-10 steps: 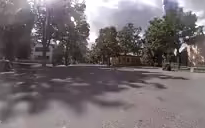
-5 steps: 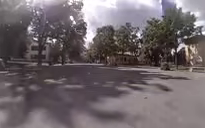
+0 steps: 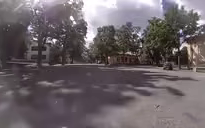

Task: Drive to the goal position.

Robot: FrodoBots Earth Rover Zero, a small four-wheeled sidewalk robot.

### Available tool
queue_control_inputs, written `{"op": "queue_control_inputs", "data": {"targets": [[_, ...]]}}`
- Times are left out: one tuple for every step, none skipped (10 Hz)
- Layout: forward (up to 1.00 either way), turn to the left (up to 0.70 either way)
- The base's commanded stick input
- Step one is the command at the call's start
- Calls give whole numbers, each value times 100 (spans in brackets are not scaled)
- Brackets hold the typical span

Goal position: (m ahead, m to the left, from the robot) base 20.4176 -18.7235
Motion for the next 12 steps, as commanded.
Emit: {"op": "queue_control_inputs", "data": {"targets": [[85,1],[85,1],[85,1],[85,1],[85,1],[85,1],[85,1],[85,1],[85,1],[85,1],[85,1],[85,1]]}}
